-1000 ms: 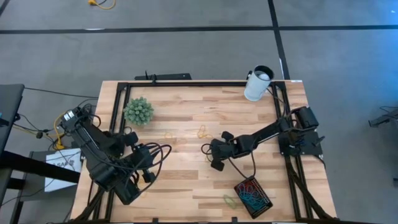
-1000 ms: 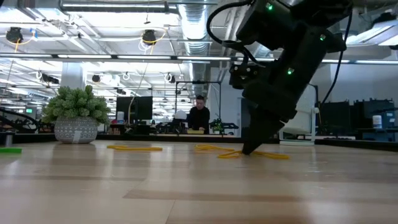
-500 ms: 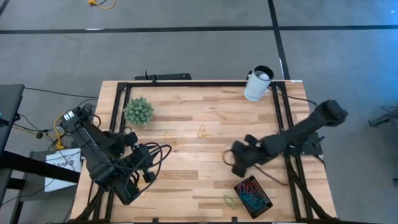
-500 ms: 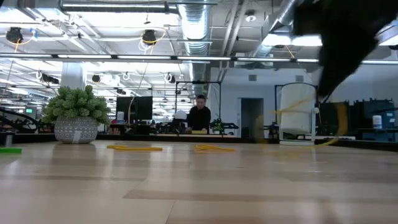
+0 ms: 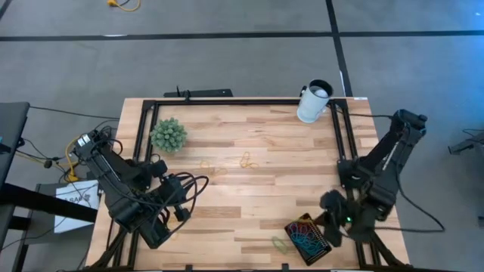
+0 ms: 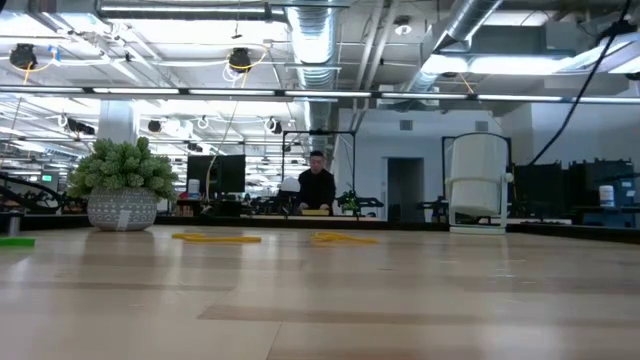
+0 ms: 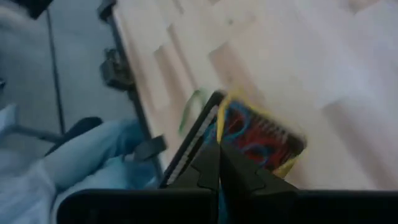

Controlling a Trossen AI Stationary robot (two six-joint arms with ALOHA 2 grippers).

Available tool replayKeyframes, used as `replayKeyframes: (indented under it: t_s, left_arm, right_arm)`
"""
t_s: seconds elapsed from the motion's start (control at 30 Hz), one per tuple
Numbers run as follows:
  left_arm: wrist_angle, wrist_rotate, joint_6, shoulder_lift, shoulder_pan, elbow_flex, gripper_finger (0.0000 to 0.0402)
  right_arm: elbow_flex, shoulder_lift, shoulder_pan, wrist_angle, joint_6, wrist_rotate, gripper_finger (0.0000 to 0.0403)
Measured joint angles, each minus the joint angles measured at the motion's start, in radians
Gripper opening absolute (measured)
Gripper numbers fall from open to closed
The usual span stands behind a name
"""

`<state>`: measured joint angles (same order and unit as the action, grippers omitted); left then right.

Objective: Pick and place rubber bands into bin
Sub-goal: Put the yellow rubber band into the black basket

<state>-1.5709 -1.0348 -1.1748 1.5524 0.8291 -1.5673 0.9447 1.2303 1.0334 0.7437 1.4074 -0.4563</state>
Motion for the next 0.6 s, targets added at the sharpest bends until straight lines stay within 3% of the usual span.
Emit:
replayKeyframes:
  t_s: [0.33, 0.6]
  left_arm:
    - [0.000, 0.000, -0.014, 0.000, 0.000, 0.000, 0.0084]
    - [0.000, -0.001, -0.015, 0.000, 0.000, 0.000, 0.0084]
  right_arm:
    - [0.000, 0.159, 0.139, -0.198, 0.085, -0.018, 0.0000]
    - [0.000, 0.271, 0.165, -0.335, 0.094, 0.010, 0.0000]
